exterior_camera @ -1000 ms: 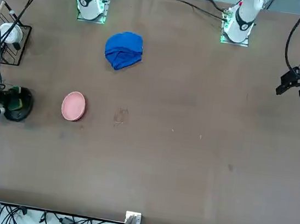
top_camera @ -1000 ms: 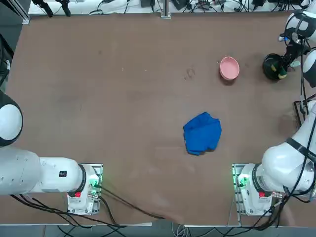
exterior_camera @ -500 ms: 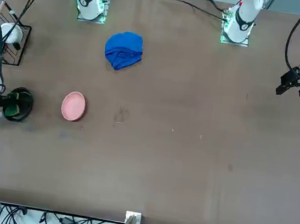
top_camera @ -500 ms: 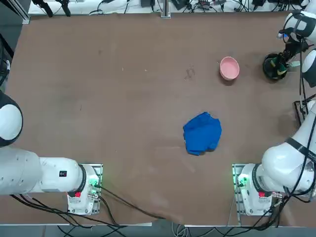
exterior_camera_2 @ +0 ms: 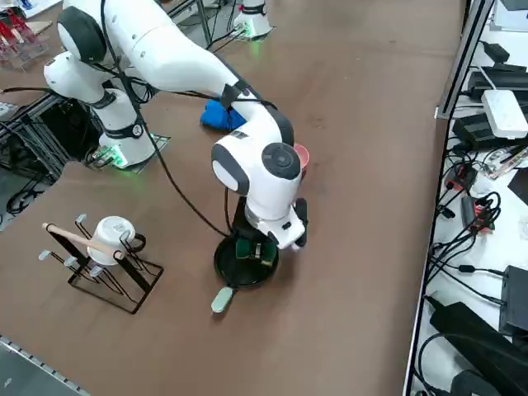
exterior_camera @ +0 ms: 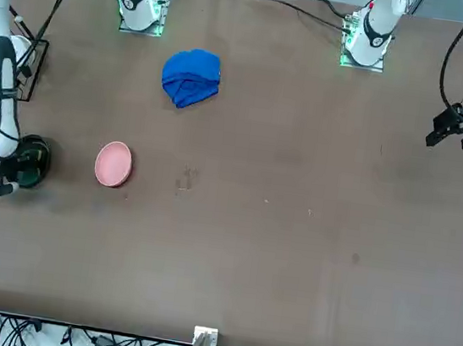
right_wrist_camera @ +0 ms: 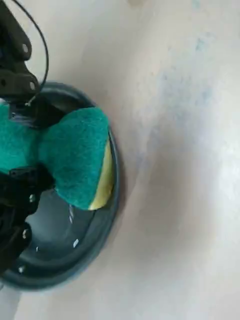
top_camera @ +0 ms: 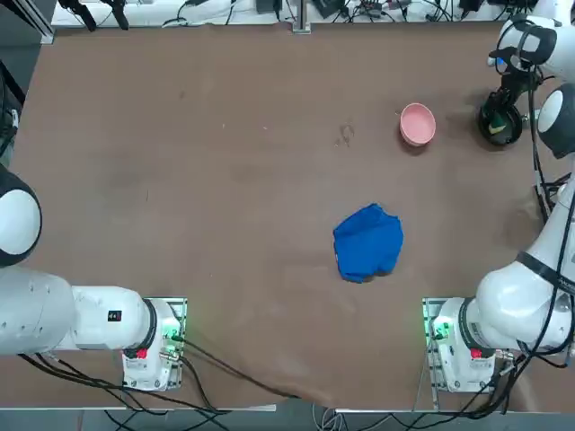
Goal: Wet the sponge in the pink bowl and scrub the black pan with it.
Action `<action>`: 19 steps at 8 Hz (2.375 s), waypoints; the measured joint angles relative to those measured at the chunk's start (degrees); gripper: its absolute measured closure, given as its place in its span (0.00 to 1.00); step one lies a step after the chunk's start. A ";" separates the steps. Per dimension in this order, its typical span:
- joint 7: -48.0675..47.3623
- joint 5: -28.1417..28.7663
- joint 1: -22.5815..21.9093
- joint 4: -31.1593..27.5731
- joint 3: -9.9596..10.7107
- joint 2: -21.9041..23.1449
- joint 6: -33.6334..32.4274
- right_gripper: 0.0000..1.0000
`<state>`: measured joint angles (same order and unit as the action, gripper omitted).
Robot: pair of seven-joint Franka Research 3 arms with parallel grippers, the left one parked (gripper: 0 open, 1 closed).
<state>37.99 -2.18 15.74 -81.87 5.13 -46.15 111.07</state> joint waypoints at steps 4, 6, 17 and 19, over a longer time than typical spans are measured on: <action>1.03 -0.32 0.68 -0.76 1.32 2.48 -5.29 0.57; 2.15 -0.60 0.96 -0.48 1.88 3.73 -5.31 0.57; -25.13 9.10 -28.07 0.13 -1.06 15.68 -12.22 0.58; -36.05 9.18 -35.69 -1.83 -1.11 14.88 -7.63 0.58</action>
<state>1.94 7.01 -19.94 -83.71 4.01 -31.27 103.44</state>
